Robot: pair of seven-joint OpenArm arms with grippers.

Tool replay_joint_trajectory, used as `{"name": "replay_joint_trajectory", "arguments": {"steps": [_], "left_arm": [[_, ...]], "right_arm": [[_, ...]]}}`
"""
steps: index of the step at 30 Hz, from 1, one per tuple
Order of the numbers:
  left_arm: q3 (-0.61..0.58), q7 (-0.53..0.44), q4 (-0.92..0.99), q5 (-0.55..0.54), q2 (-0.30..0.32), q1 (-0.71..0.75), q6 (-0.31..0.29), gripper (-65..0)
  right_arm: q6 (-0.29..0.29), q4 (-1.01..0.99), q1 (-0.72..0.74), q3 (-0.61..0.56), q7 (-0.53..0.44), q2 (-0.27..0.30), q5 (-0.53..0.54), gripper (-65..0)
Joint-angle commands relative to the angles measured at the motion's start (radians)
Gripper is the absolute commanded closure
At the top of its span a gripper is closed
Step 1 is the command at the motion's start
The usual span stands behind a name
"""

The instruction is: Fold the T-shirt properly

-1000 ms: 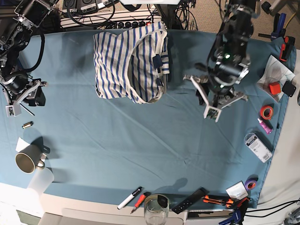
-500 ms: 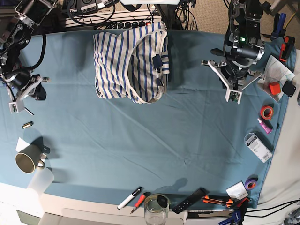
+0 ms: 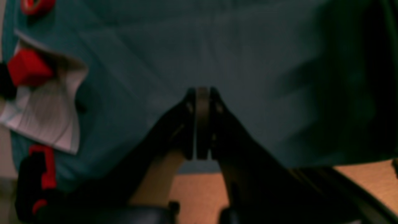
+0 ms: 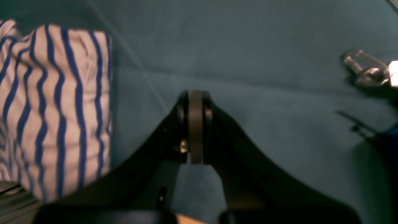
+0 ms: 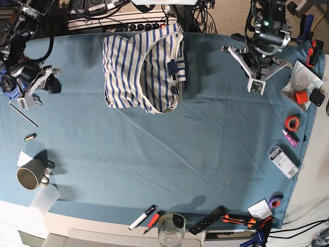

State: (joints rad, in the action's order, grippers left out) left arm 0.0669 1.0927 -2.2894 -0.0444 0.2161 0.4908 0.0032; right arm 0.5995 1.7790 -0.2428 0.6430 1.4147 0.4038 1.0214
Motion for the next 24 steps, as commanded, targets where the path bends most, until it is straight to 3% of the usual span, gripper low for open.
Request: {"name": "replay_joint_trajectory", "arguments": {"steps": [1, 7, 14, 24], "left_arm": [[0.002, -0.014, -0.019, 0.008, 0.003, 0.012, 0.0, 0.0], [0.002, -0.003, -0.019, 0.007, 0.003, 0.065, 0.001, 0.0], [0.002, 0.017, -0.019, 0.007, 0.003, 0.145, 0.001, 0.0], [0.002, 0.017, -0.019, 0.01, 0.003, 0.283, 0.001, 0.0]], "right_arm": [[0.007, 0.014, -0.004, 0.006, -0.018, 0.02, 0.034, 0.0], [0.028, 0.014, -0.073, 0.006, -0.018, 0.02, 0.108, 0.0], [0.07, 0.014, -0.174, 0.006, -0.018, 0.02, 0.267, 0.0], [0.086, 0.014, -0.332, 0.004, -0.018, 0.02, 0.273, 0.0]]}}
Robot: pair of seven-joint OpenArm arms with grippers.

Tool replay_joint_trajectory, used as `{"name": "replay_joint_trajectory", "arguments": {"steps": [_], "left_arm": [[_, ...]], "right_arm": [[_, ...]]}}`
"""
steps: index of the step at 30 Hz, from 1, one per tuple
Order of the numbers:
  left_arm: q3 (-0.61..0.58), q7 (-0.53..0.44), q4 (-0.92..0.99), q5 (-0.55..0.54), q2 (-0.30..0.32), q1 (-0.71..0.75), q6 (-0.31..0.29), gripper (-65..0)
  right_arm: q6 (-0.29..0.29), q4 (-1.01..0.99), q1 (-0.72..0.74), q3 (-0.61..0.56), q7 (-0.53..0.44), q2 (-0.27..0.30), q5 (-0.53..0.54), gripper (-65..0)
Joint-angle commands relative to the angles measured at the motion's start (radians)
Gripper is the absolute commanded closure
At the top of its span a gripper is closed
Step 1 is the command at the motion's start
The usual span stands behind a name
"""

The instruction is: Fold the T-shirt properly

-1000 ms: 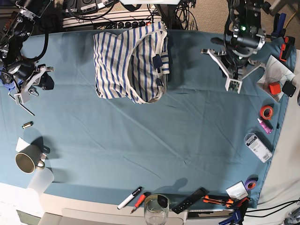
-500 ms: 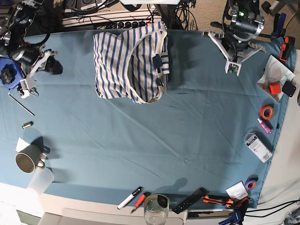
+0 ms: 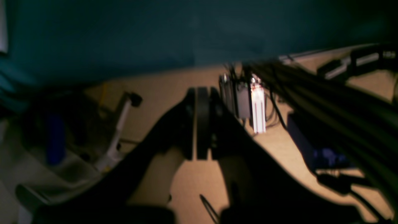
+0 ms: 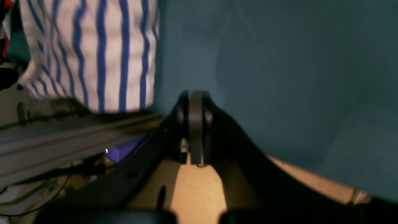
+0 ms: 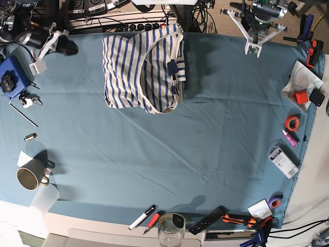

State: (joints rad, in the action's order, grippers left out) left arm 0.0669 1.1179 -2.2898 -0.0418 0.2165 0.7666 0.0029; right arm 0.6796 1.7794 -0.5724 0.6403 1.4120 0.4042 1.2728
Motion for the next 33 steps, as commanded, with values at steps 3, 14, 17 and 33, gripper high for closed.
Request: {"name": "replay_joint_trajectory", "arguments": {"steps": [3, 14, 17, 33], "left_arm": [[0.002, -0.011, -0.019, 0.028, 0.002, 0.043, 0.002, 0.0], [0.002, -0.07, -0.004, 0.039, 0.002, 0.157, 0.032, 0.0], [0.002, -0.071, 0.031, 0.038, 0.0, 0.171, 0.031, 0.0], [0.002, -0.237, 0.393, 0.019, 0.0, 0.161, 0.023, 0.0]], "right_arm": [[0.019, 0.014, -0.05, 0.006, -0.016, 0.01, 0.019, 0.0], [0.019, 0.012, -0.177, -0.193, -0.016, -0.111, -0.221, 0.0], [0.019, 0.012, -0.187, -0.283, -0.016, -0.113, -0.349, 0.0], [0.019, -0.132, -0.197, -0.41, -0.175, -0.113, -0.777, 0.0]]}}
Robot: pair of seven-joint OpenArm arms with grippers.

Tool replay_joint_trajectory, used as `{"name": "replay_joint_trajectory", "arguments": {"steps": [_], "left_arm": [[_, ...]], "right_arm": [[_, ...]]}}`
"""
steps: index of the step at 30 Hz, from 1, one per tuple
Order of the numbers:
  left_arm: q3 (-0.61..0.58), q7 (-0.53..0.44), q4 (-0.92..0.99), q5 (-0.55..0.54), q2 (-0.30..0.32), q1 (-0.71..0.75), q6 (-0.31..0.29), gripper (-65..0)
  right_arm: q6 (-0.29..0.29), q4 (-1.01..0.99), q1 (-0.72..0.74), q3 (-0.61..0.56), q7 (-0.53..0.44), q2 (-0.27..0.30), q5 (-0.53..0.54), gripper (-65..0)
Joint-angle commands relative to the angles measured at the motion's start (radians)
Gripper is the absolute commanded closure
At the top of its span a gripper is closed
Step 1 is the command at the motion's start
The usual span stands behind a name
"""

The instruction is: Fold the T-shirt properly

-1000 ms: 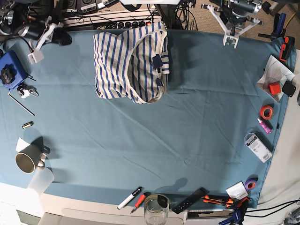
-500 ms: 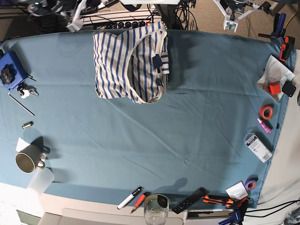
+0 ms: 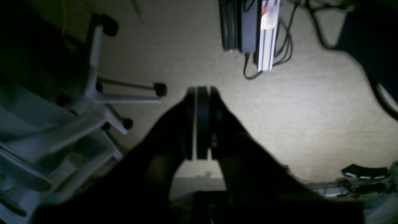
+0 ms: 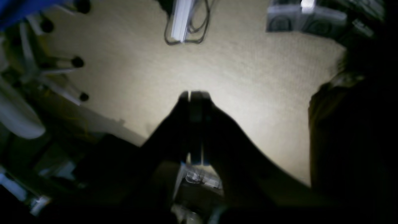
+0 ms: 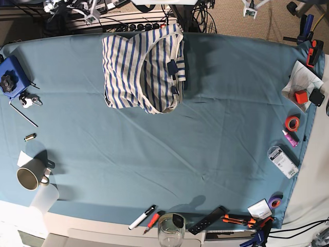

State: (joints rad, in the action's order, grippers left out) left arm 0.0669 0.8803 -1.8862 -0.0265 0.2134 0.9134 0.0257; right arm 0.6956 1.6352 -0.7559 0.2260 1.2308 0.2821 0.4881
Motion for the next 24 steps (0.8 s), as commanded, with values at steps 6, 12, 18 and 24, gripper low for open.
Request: {"name": "replay_joint_trajectory", "arguments": {"steps": [6, 12, 18, 24], "left_arm": [[0.002, -0.126, 0.136, 0.003, 0.002, 0.012, 0.0, 0.0], [0.002, -0.299, 0.371, -0.02, 0.0, -0.07, -0.001, 0.0], [0.002, -0.46, 0.64, -0.066, -0.006, -0.197, -0.099, 0.0], [0.002, -0.678, 0.855, -0.064, -0.028, -0.298, -0.147, 0.0]], "right_arm": [[0.003, -0.253, 0.037, 0.004, -0.113, 0.009, -0.018, 0.0], [0.003, -0.543, 0.178, 0.004, -0.225, 0.009, -0.019, 0.0], [0.003, -0.779, 0.329, 0.004, -0.417, 0.008, -0.117, 0.0], [0.003, -0.935, 0.411, 0.004, -0.677, 0.009, -0.229, 0.0]]}}
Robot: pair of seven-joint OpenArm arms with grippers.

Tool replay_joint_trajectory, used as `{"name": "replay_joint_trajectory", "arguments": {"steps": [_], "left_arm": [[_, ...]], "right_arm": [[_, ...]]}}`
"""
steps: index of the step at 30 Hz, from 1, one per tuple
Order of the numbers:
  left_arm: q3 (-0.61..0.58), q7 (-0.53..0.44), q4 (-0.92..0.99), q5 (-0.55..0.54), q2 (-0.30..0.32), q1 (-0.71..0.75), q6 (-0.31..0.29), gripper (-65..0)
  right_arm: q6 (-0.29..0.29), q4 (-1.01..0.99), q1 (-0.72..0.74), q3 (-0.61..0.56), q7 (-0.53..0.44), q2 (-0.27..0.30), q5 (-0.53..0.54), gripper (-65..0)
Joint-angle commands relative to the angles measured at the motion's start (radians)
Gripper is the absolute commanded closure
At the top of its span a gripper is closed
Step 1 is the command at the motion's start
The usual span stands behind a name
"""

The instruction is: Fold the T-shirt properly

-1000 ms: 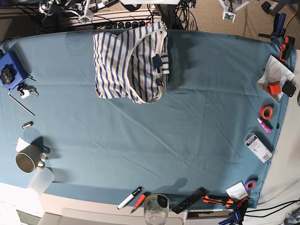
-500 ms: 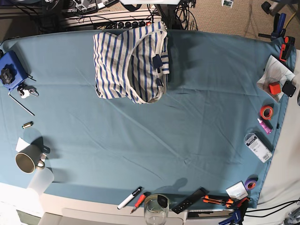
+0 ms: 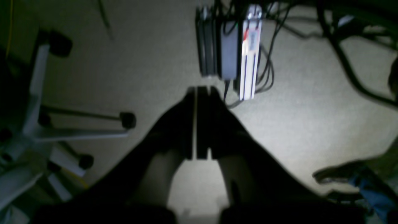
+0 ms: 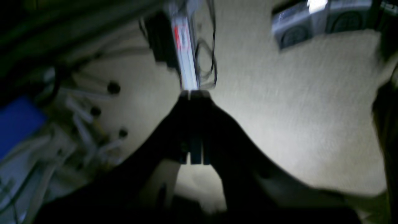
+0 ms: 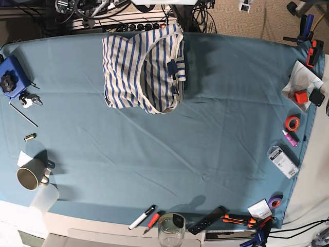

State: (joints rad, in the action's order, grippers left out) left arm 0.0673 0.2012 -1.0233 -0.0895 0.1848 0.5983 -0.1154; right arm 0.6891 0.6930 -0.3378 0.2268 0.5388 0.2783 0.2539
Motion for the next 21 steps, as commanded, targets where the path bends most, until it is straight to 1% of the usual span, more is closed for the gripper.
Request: {"name": "replay_joint_trajectory", "arguments": {"steps": [1, 2, 3, 5, 7, 9, 11, 15, 18, 21], "left_arm": [[0.002, -0.032, 0.022, -0.001, -0.005, 0.003, -0.006, 0.0], [0.002, -0.071, 0.051, -0.001, -0.011, -0.011, -0.006, 0.0], [0.002, -0.118, 0.08, 0.0, -0.019, -0.025, -0.006, 0.0], [0.002, -0.203, 0.135, -0.001, -0.031, -0.054, -0.006, 0.0], [0.002, -0.273, 0.186, 0.0, -0.045, -0.082, -0.006, 0.0], [0.002, -0.328, 0.232, 0.0, -0.056, -0.111, -0.006, 0.0], [0.002, -0.33, 0.259, 0.004, -0.066, -0.13, -0.005, 0.0], [0.002, -0.331, 0.259, 0.063, -0.08, -0.135, -0.005, 0.0], [0.002, -0.331, 0.259, 0.079, -0.086, -0.135, 0.026, 0.0], [0.002, -0.332, 0.259, 0.079, -0.09, -0.136, 0.049, 0.0]], "right_arm": [[0.009, -0.011, -0.003, 0.003, -0.053, 0.012, -0.022, 0.0], [0.007, -0.029, -0.002, 0.003, -0.127, 0.013, -0.057, 0.0], [-0.007, -0.045, 0.001, 0.003, -0.2, 0.012, -0.097, 0.0], [-0.058, -0.075, 0.007, 0.003, -0.322, 0.009, -0.172, 0.0], [-0.113, -0.097, 0.014, 0.003, -0.413, 0.003, -0.227, 0.0], [-0.15, -0.113, 0.029, 0.003, -0.458, -0.001, -0.251, 0.0], [-0.149, -0.12, 0.046, 0.003, -0.45, -0.002, -0.251, 0.0], [-0.147, -0.12, 0.084, 0.003, -0.384, -0.002, -0.242, 0.0], [-0.147, -0.119, 0.098, 0.003, -0.324, -0.001, -0.208, 0.0], [-0.147, -0.119, 0.098, 0.003, -0.326, -0.002, -0.209, 0.0]]}}
